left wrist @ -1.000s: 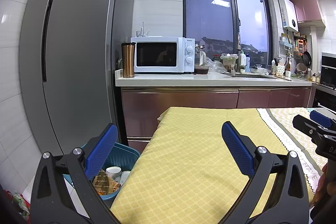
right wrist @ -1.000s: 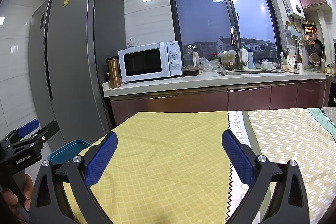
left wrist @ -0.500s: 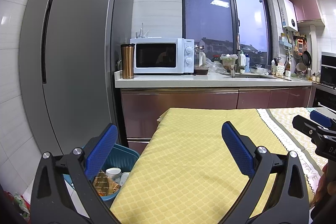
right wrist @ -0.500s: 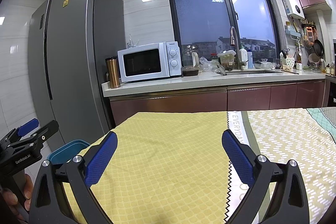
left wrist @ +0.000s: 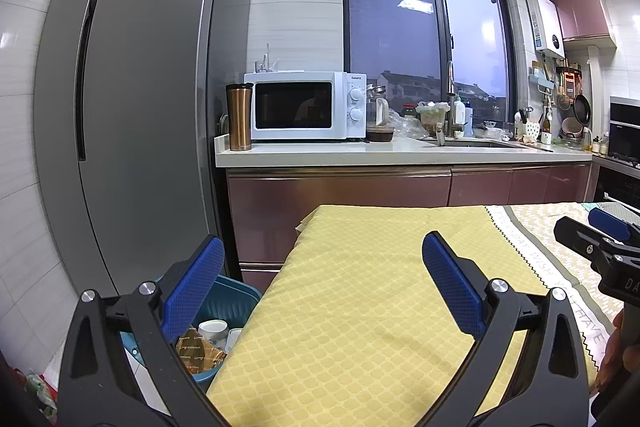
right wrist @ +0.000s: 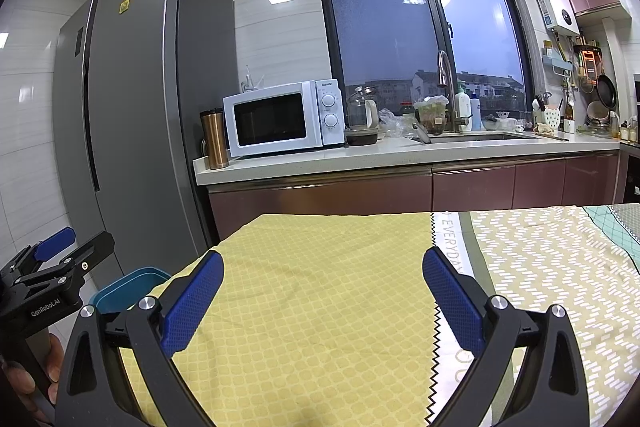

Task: Collect trash

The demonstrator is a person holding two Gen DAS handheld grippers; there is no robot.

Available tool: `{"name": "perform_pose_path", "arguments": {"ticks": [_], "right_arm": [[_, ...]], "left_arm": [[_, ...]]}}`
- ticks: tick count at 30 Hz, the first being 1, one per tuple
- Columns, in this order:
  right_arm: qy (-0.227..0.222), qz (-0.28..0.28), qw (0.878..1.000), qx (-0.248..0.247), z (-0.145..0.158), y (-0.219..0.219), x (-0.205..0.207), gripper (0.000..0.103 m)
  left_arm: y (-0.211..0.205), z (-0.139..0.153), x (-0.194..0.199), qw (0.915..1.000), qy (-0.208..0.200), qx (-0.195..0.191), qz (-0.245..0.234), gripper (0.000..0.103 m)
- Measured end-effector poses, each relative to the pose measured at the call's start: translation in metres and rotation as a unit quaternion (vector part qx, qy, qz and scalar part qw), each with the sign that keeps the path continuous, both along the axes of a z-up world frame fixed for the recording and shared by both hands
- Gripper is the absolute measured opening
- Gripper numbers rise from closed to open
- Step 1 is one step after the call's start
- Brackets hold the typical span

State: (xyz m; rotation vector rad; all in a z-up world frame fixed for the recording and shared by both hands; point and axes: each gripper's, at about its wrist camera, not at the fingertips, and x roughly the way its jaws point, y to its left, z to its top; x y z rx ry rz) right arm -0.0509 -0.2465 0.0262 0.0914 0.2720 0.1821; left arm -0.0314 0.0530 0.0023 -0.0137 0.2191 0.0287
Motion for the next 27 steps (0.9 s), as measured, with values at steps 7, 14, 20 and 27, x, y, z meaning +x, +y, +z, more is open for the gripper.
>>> {"name": "perform_pose_path", "arguments": {"ticks": [7, 14, 20, 27], "right_arm": [[0.001, -0.001, 1.0, -0.001, 0.0, 0.001, 0.0, 0.096], [0.001, -0.001, 1.0, 0.0, 0.0, 0.001, 0.0, 0.096], [0.002, -0.001, 1.0, 0.0, 0.001, 0.001, 0.0, 0.096], [0.002, -0.003, 1.0, 0.0, 0.001, 0.0, 0.0, 0.096]], "left_arm": [[0.0, 0.0, 0.001, 1.0, 0.0, 0.001, 0.0, 0.097], [-0.001, -0.001, 0.0, 1.0, 0.0, 0.001, 0.0, 0.097], [-0.002, -0.005, 0.005, 1.0, 0.003, 0.002, -0.001, 0.097], [-0.002, -0.009, 0.01, 1.0, 0.006, 0.002, -0.006, 0.097]]}}
